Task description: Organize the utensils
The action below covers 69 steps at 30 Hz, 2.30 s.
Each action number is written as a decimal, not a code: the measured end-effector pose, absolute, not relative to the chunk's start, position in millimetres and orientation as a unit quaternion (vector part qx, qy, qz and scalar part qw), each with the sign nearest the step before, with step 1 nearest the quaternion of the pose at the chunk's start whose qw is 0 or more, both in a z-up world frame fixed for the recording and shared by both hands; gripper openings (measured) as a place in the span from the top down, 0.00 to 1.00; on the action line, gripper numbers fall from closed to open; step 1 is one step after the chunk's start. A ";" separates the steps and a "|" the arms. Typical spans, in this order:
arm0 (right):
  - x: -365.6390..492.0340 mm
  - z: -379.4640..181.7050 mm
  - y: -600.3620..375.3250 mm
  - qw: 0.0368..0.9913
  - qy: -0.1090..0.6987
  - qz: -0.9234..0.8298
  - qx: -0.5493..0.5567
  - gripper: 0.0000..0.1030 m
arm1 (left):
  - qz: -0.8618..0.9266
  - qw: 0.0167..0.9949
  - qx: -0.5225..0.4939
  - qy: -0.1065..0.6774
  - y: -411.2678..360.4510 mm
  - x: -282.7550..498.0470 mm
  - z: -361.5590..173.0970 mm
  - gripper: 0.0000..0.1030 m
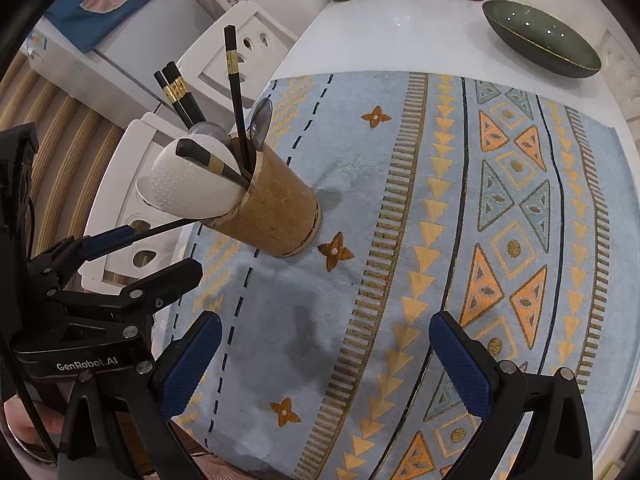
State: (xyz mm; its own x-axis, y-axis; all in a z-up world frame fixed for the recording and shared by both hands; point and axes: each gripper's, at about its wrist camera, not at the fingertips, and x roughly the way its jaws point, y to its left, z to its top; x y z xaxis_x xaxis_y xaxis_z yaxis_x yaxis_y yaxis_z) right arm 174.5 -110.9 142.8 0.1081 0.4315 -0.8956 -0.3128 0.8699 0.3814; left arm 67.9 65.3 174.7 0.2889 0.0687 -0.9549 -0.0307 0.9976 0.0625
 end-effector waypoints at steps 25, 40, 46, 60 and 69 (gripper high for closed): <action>172.7 142.0 -109.2 0.742 0.620 0.253 0.043 0.00 | 0.030 0.806 0.013 0.591 65.1 66.3 176.3 0.01; 172.2 141.9 -110.2 0.743 0.620 0.249 0.040 0.00 | 0.031 0.807 0.012 0.590 65.2 66.6 178.4 0.01; 172.2 142.0 -110.6 0.743 0.620 0.248 0.040 0.00 | 0.030 0.807 0.012 0.590 65.7 66.7 178.3 0.01; 173.4 142.1 -112.1 0.743 0.621 0.247 0.043 0.00 | 0.031 0.809 0.016 0.587 64.0 66.3 178.9 0.01; 172.3 141.4 -112.5 0.743 0.622 0.245 0.044 0.00 | 0.031 0.809 0.017 0.587 62.9 65.7 178.4 0.01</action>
